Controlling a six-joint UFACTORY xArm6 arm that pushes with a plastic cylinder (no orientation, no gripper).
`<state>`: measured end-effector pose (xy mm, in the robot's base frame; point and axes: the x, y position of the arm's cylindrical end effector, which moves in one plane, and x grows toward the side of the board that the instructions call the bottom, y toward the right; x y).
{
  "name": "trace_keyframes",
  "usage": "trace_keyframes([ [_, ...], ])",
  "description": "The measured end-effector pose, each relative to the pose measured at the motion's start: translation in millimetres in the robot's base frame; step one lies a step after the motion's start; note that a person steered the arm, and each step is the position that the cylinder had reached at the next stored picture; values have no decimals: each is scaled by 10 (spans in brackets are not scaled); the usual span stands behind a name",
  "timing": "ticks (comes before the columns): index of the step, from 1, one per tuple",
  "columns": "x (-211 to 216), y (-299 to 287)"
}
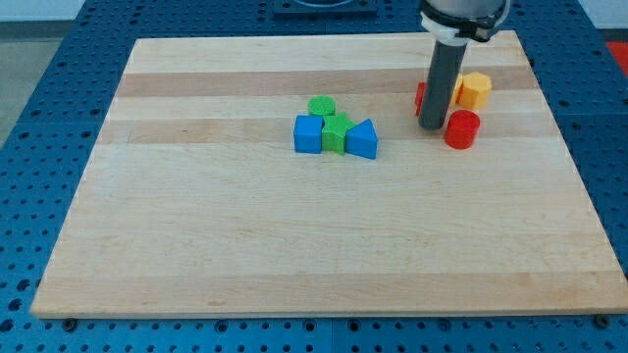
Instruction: Push the red circle towards the center right of the board
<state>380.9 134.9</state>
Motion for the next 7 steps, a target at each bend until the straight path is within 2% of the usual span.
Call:
trace_keyframes([
  [7,170,327],
])
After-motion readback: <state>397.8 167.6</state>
